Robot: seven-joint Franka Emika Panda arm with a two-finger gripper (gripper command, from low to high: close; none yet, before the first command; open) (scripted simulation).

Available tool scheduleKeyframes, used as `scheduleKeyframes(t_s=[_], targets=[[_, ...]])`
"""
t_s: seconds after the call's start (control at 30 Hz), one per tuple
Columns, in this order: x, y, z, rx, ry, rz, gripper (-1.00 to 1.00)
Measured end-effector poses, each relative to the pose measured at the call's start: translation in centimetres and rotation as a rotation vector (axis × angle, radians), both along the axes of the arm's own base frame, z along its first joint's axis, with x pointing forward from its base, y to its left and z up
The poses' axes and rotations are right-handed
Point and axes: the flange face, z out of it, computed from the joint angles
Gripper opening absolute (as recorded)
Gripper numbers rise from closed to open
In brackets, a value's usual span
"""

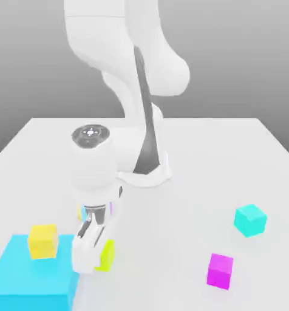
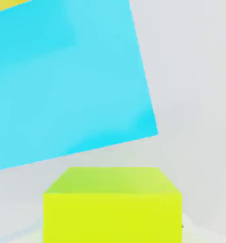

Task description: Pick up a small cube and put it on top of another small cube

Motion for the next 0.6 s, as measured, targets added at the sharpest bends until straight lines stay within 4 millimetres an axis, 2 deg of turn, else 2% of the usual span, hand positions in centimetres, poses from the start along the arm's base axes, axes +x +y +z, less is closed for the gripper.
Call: scheduleKeyframes(t_s=[0.3, 0.47, 0.6], targets=[[-0.3, 0.1, 4.7, -0.004, 0.006, 0.008, -1.0], [1.0, 9.2, 6.8, -0.014, 0.005, 0.238, -1.0], [0.3, 16.7, 8.3, -0.018, 0.003, 0.423, -1.0]])
